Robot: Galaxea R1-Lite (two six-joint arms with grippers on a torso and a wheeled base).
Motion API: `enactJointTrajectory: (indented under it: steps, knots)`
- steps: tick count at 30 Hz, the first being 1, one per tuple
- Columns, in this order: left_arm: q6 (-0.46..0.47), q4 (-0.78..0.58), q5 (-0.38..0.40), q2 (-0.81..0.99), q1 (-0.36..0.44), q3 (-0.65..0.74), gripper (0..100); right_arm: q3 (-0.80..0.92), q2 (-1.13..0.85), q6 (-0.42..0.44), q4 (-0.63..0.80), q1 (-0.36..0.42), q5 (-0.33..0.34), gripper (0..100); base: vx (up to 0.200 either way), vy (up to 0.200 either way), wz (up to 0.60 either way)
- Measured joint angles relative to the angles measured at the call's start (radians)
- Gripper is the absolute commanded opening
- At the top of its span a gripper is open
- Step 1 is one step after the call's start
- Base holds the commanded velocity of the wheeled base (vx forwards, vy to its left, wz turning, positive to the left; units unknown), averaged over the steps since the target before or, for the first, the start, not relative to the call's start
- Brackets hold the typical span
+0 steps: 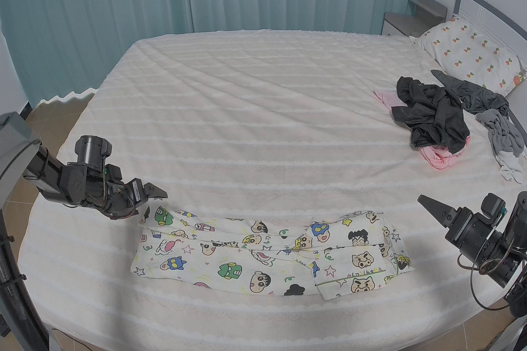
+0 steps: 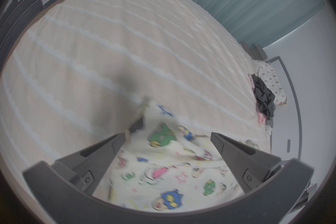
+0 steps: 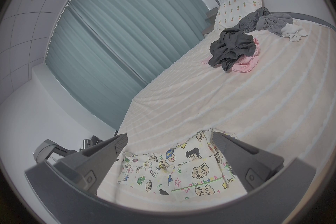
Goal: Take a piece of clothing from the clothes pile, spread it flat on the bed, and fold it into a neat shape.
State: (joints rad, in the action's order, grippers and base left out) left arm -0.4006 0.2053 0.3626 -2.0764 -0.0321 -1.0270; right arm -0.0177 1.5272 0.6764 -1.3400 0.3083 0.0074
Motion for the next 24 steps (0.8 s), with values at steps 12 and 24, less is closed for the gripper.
enactJointTrajectory:
  steps: [12, 24]
  knots:
    - [-0.260, -0.047, -0.234, 0.048, 0.287, -0.105, 100, 0.000, 0.000, 0.000, 0.000, -0.001, 0.000, 100, 0.000, 0.000, 0.00]
    - [-0.510, 0.055, -0.267, -0.127, 0.425, -0.214, 100, 0.000, 0.001, 0.000, 0.000, 0.001, -0.001, 100, 0.000, 0.000, 0.00]
